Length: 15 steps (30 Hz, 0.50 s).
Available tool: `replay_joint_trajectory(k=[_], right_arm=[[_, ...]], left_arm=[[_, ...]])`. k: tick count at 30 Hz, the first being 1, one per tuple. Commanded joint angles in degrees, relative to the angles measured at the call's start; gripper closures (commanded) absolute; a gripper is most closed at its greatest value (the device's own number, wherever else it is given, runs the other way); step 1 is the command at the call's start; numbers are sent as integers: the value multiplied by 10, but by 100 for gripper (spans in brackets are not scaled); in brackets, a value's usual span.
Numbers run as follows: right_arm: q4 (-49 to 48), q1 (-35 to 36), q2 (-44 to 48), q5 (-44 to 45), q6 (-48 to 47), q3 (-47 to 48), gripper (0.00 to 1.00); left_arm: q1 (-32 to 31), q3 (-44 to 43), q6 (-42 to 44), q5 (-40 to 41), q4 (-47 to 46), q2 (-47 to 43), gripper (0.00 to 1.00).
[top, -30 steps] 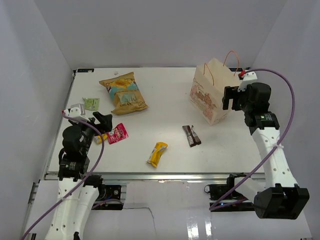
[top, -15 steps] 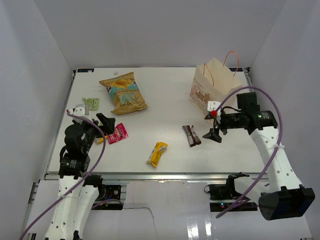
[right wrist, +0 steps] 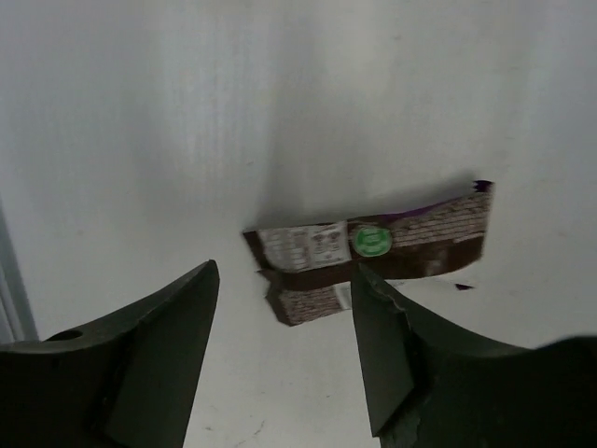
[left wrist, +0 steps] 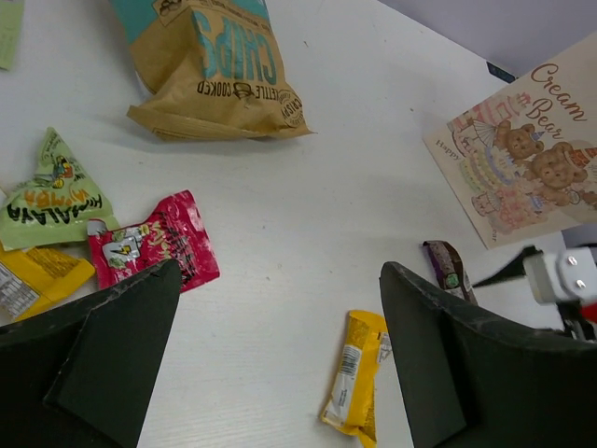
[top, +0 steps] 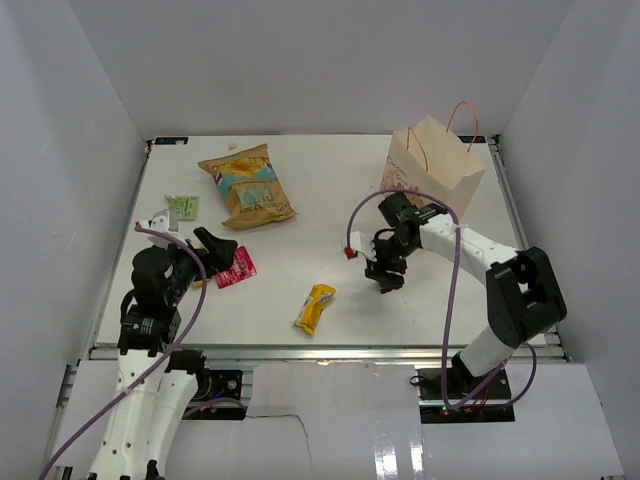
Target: Place the snacks into the paper bag
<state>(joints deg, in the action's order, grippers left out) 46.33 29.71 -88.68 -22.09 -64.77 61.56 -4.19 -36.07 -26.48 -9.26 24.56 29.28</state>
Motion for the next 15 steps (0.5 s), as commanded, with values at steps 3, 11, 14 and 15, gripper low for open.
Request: replay_joint_trajectory(k=[3, 11, 14, 15], right_arm=[[-156, 24, -13, 122, 294, 15, 32], [-171, 32, -35, 226, 605, -34, 30], [-192, 32, -43, 249, 633, -45, 34], [-199, 32, -47, 259, 640, -45, 34]], left_arm=[[1, 5, -71, -23, 34, -26, 2], [1, 4, -76, -14, 37, -17, 2], [1, 4, -78, -20, 36, -5, 2], [1, 4, -78, -22, 36, -4, 2]])
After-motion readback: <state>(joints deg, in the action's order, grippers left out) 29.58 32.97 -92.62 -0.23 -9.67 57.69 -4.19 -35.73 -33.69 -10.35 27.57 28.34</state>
